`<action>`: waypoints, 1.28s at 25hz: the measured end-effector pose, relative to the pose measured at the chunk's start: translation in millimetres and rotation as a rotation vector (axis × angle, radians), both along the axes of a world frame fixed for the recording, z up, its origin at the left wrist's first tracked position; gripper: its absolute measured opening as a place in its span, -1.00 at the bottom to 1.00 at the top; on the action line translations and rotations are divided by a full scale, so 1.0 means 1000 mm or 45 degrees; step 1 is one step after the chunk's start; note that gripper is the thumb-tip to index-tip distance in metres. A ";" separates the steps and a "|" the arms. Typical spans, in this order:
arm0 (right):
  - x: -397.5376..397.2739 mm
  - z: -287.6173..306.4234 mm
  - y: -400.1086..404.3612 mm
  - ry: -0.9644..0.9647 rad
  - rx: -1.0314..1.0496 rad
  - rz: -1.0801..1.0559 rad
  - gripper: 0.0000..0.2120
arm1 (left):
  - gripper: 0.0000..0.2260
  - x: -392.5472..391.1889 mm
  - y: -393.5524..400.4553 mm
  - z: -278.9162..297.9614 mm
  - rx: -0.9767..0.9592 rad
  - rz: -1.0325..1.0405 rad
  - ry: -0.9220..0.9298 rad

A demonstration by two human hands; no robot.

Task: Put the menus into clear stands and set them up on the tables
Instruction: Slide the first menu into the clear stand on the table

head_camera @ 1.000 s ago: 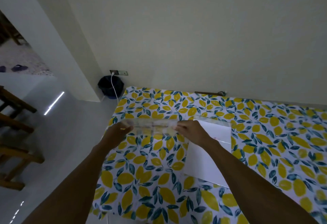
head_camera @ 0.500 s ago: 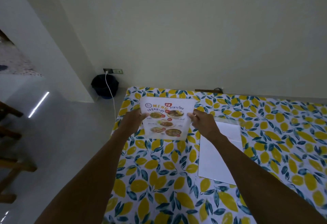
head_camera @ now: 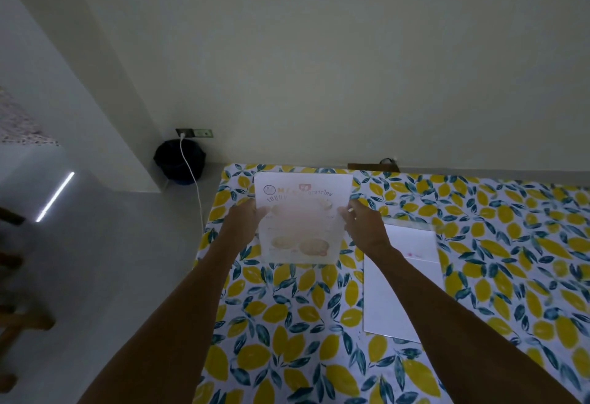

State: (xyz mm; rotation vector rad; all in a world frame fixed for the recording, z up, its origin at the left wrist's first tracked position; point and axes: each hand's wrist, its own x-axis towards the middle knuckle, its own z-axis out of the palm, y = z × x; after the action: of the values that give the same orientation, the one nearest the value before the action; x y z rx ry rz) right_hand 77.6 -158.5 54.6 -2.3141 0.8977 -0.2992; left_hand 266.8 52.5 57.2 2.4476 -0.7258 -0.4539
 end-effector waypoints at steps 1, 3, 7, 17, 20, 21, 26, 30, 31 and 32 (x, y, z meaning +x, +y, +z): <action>0.001 0.000 0.000 0.003 0.008 0.001 -0.66 | -0.64 0.000 -0.001 0.000 0.016 0.002 -0.006; 0.002 0.002 0.000 0.005 0.026 -0.001 -0.68 | -0.63 0.002 -0.002 -0.001 0.029 0.011 -0.009; 0.003 0.003 0.001 0.006 0.053 -0.002 -0.71 | -0.63 -0.004 0.000 -0.003 -0.050 0.046 0.017; -0.046 0.015 -0.013 0.071 0.060 0.057 -0.70 | -0.45 -0.036 0.006 -0.006 -0.047 0.193 0.088; -0.084 0.008 -0.025 0.115 0.023 0.073 -0.72 | -0.32 -0.057 0.011 -0.021 0.115 0.249 0.076; -0.100 0.004 -0.030 0.139 0.019 0.078 -0.71 | -0.30 -0.068 0.010 -0.027 0.184 0.251 0.081; -0.180 -0.021 -0.063 0.234 0.057 0.091 -0.69 | -0.28 -0.156 -0.026 -0.053 0.338 0.161 0.121; -0.232 -0.045 -0.090 0.321 0.067 0.111 -0.69 | -0.34 -0.227 -0.076 -0.080 0.295 0.078 0.207; -0.243 -0.052 -0.096 0.338 0.081 0.112 -0.69 | -0.34 -0.242 -0.088 -0.089 0.300 0.052 0.230; -0.252 -0.060 -0.101 0.352 0.096 0.115 -0.69 | -0.33 -0.257 -0.099 -0.095 0.300 0.043 0.253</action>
State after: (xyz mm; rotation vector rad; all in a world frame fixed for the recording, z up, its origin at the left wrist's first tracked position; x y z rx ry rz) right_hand -174.9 -259.9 -5.8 -2.3526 0.9147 0.0947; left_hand 9.7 -46.9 -37.4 2.5777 -0.5742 -0.7968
